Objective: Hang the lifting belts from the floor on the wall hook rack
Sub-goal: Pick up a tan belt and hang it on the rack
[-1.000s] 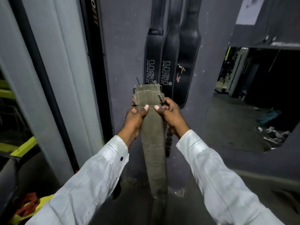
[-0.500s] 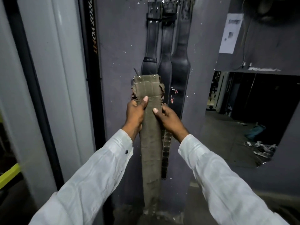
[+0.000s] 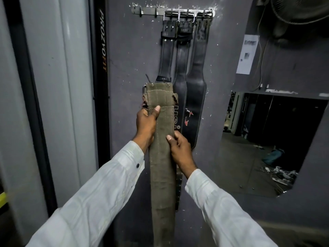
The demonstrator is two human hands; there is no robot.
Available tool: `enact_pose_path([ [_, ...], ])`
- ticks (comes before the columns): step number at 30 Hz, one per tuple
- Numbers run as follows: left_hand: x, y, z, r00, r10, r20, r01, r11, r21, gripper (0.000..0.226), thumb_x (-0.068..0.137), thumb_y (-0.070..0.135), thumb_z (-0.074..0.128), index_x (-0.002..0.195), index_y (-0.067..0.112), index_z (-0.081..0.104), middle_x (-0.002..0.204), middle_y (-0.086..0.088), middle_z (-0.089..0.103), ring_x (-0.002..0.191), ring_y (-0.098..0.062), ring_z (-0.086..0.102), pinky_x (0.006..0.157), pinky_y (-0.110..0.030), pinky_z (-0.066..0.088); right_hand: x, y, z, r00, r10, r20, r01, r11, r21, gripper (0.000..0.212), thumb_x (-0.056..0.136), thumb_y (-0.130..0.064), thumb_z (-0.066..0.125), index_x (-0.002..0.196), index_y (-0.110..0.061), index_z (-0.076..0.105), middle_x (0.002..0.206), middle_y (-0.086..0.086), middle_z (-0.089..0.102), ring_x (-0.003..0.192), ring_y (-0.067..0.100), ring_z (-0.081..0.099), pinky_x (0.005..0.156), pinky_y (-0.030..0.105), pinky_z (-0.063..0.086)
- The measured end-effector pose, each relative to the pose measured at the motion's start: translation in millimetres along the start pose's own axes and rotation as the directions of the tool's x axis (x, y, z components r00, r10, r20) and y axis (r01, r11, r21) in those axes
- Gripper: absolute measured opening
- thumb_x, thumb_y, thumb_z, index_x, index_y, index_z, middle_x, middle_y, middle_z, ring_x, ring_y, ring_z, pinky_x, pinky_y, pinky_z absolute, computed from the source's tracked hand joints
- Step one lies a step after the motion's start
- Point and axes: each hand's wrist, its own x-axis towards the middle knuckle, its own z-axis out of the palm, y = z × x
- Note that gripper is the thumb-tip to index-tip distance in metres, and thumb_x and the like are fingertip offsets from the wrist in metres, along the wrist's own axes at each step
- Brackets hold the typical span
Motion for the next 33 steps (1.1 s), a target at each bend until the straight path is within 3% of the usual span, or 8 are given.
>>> enact_pose_path([
  [5,4.7,-3.8,4.7,1.0,-0.002,-0.025,0.002,1.0,0.006,0.018,0.086,0.025,0.072,0.097,0.012,0.07,0.094,-0.008,0.076,0.089,-0.026,0.073,0.088,-0.051,0.059,-4.3,3.5,-6.3,0.986,0.115,0.123,-0.126,0.988,0.092,0.022,0.102,-0.025,0.054,0.115,-0.011,0.064,0.108,0.003,0.073,0.098,0.008,0.066,0.095,0.038,0.054],
  [11,10.1,-1.5,13.6,0.999,-0.033,-0.026,0.033,0.999,-0.005,0.025,0.085,0.028,0.073,0.1,0.009,0.067,0.098,-0.014,0.075,0.094,-0.033,0.073,0.088,-0.054,0.058,-12.7,22.5,-10.1,0.998,-0.037,-0.054,0.023,0.967,-0.253,0.022,0.1,-0.033,0.051,0.086,-0.015,0.052,0.081,0.0,0.064,0.081,0.026,0.061,0.083,0.049,0.053],
  [16,19.3,6.8,16.1,1.0,-0.013,-0.01,0.013,1.0,-0.013,0.019,0.087,0.023,0.072,0.099,0.009,0.068,0.096,-0.011,0.076,0.094,-0.03,0.074,0.087,-0.051,0.059,-20.9,32.7,-16.9,0.979,0.092,0.181,-0.08,0.994,-0.074,0.025,0.096,-0.041,0.054,0.116,-0.028,0.061,0.112,-0.008,0.072,0.108,0.012,0.068,0.1,0.044,0.053],
  [21,24.4,15.2,25.6,1.0,0.008,0.022,-0.008,1.0,0.007,0.011,0.089,0.022,0.071,0.096,0.014,0.067,0.097,-0.007,0.076,0.094,-0.025,0.073,0.087,-0.045,0.06,-26.0,35.8,-13.8,0.998,0.018,0.063,-0.008,0.988,-0.156,0.031,0.092,-0.047,0.049,0.108,-0.023,0.058,0.1,-0.006,0.07,0.096,0.018,0.067,0.095,0.051,0.052],
  [23,25.8,18.3,28.3,1.0,0.008,0.02,-0.008,1.0,0.01,0.01,0.089,0.021,0.071,0.095,0.015,0.066,0.095,-0.006,0.075,0.093,-0.024,0.073,0.086,-0.044,0.06,-26.0,35.7,-17.4,0.991,0.056,0.119,-0.038,0.989,-0.145,0.032,0.093,-0.048,0.05,0.114,-0.025,0.056,0.105,-0.009,0.071,0.102,0.014,0.068,0.097,0.049,0.053],
  [25,28.1,21.5,28.0,1.0,0.008,0.015,-0.008,1.0,0.012,0.011,0.089,0.02,0.071,0.097,0.014,0.067,0.095,-0.005,0.076,0.092,-0.023,0.073,0.087,-0.044,0.06,-28.9,39.3,-21.2,0.974,0.097,0.203,-0.068,0.987,-0.145,0.03,0.095,-0.042,0.052,0.121,-0.026,0.055,0.113,-0.008,0.071,0.107,0.011,0.068,0.099,0.045,0.054],
  [29,31.2,22.0,26.9,1.0,-0.011,0.002,0.011,1.0,0.004,0.024,0.088,0.02,0.071,0.107,0.006,0.068,0.098,-0.007,0.076,0.093,-0.023,0.074,0.087,-0.043,0.06,-32.3,42.7,-18.1,0.996,0.017,0.09,0.006,0.967,-0.253,0.011,0.1,-0.024,0.05,0.109,-0.021,0.055,0.102,-0.007,0.069,0.096,0.012,0.066,0.093,0.046,0.053],
  [33,38.9,37.0,30.4,1.0,0.009,-0.002,-0.009,1.0,-0.014,0.017,0.09,0.018,0.07,0.103,0.008,0.068,0.095,-0.005,0.076,0.089,-0.021,0.073,0.085,-0.04,0.06,-32.2,38.5,-18.9,0.978,0.087,0.188,-0.068,0.992,-0.109,0.021,0.101,-0.03,0.053,0.122,-0.026,0.052,0.112,-0.009,0.07,0.105,0.011,0.068,0.096,0.04,0.055],
])
